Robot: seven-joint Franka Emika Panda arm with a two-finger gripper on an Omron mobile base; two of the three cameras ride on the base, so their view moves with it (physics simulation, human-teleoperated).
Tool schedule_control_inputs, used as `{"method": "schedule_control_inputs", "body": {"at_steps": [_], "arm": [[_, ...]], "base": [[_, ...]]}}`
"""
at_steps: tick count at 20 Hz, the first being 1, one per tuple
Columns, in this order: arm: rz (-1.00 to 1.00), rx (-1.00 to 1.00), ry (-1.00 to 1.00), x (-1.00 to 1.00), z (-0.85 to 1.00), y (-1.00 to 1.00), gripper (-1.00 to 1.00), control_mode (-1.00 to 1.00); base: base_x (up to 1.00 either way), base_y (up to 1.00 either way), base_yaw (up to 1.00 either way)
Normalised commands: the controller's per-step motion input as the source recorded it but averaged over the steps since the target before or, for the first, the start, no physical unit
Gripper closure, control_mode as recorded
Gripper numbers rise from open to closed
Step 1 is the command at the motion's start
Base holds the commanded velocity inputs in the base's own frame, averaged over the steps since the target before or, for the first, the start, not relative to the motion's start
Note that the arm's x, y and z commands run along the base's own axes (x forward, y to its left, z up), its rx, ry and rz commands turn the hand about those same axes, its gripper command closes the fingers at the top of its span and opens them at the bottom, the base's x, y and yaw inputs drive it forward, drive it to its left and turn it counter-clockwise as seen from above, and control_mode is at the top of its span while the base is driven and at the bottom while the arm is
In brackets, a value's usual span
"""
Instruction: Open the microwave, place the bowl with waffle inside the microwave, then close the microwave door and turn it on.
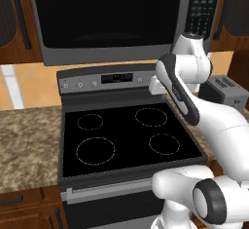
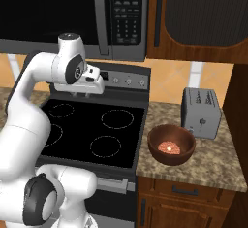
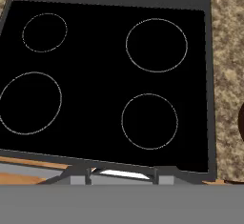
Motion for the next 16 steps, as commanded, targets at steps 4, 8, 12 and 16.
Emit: {"method": "schedule_control_inputs", "body": {"at_steps": [4, 8, 12, 16], "arm": [[0.00, 0.00, -0.08, -0.21, 0.16, 0.00, -1.00, -1.00], [0.00, 0.00, -0.10, -0.33, 0.56, 0.00, -1.00, -1.00], [0.00, 0.00, -0.03, -0.15, 0.76, 0.00, -1.00, -1.00], [-0.01, 0.00, -0.12, 0.00, 0.68, -0.01, -1.00, -1.00]], "base": [[0.00, 0.00, 0.00], [0.00, 0.00, 0.00], [0.00, 0.00, 0.00], [0.00, 0.00, 0.00]]}}
